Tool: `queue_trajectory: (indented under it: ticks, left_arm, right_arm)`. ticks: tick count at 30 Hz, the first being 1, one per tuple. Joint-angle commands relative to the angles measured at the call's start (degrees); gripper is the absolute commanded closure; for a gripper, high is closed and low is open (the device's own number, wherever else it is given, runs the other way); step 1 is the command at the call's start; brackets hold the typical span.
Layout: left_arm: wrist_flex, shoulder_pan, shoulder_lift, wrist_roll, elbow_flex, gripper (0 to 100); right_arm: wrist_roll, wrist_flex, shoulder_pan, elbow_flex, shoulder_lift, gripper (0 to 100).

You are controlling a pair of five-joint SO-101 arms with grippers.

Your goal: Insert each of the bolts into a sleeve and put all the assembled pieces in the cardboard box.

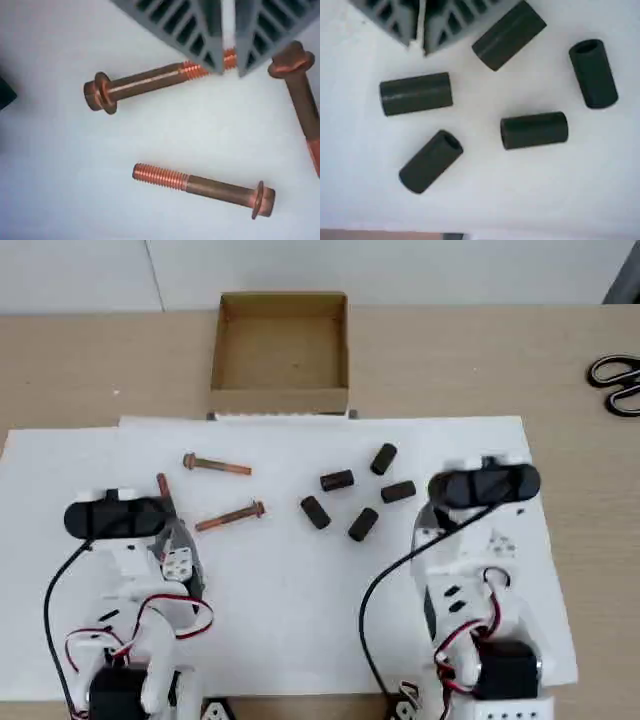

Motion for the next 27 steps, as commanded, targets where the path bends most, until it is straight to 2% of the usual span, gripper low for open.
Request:
queue_trajectory:
  ticks: [1, 5, 8, 12, 14, 18, 20, 24, 27]
  left_arm:
    - [0.97, -0.09, 1.32, -0.62, -5.41, 99]
    - [0.70, -0.18, 12.04, -4.13, -9.89, 99]
    - [0.88, -0.18, 24.09, -4.22, -19.65, 99]
    - [1.14, -0.18, 40.97, -4.40, -35.30, 99]
    - [3.08, -0.18, 48.44, -4.48, -41.71, 99]
    - [8.97, -0.18, 60.04, -4.57, -51.03, 99]
    - [10.11, -0.18, 65.05, -4.92, -53.93, 99]
    - [9.23, -0.70, 74.02, -18.90, -55.08, 99]
    - [8.09, -0.97, 80.26, -20.04, -55.08, 99]
  right_arm:
    - [-4.22, 0.57, 0.22, -12.48, 11.56, 99.5]
    - [-8.97, 1.98, 0.13, -24.18, 25.36, 99.5]
    - [-12.13, 5.23, 0.57, -33.58, 34.59, 99.5]
    - [-12.57, 11.91, 0.22, -46.42, 45.93, 99.5]
    - [-10.55, 15.78, 0.13, -51.78, 51.65, 99.5]
    - [1.41, 21.32, 1.01, -60.66, 61.41, 99.5]
    - [0.53, 22.02, 0.57, -64.62, 65.36, 99.5]
    - [-2.55, 22.90, -2.68, -70.86, 73.45, 99.5]
    - [-4.31, 25.19, -4.97, -73.93, 79.16, 99.5]
